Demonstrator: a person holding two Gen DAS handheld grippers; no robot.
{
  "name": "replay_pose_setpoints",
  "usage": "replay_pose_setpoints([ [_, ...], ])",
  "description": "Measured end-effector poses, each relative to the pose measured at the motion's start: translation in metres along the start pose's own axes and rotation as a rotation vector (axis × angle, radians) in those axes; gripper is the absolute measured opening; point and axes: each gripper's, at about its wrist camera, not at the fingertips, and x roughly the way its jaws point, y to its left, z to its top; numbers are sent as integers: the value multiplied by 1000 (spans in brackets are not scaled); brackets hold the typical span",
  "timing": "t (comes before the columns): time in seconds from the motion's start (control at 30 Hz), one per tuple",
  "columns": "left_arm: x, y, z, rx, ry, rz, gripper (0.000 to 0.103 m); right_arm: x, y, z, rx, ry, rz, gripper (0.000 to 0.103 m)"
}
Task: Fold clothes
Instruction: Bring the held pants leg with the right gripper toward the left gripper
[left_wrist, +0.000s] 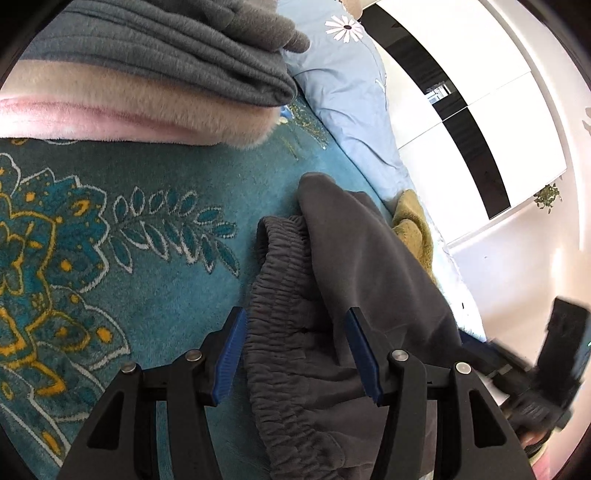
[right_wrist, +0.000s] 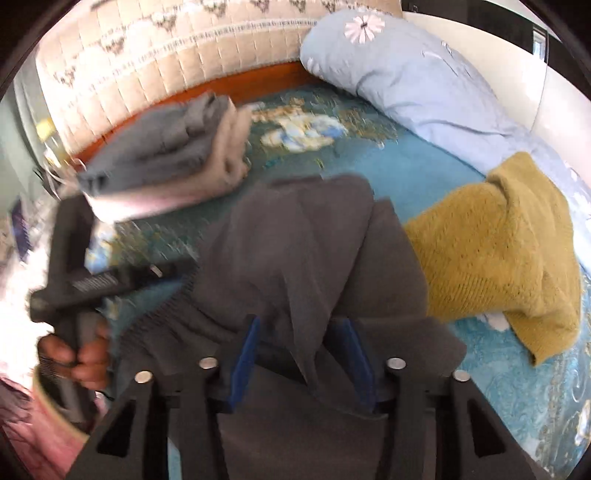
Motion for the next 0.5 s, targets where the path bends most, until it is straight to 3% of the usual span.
replay_pose_setpoints([
  [0.17,2,-1,-1,8,1,10,56,11,-31,52,181,-76,14,57],
  [0.27,3,0,0,6,4,11,56,57,-48,81,290,9,-2,57],
  [0.4,5,2,0,-1,11,11,56,121,-53,92,330,180,-97,57],
  [0.43,6,3,0,0,12,12,56,129,-52,91,330,201,-111,55],
  [0.5,6,4,0,3,14,13,56,141,-49,90,324,230,-136,34],
])
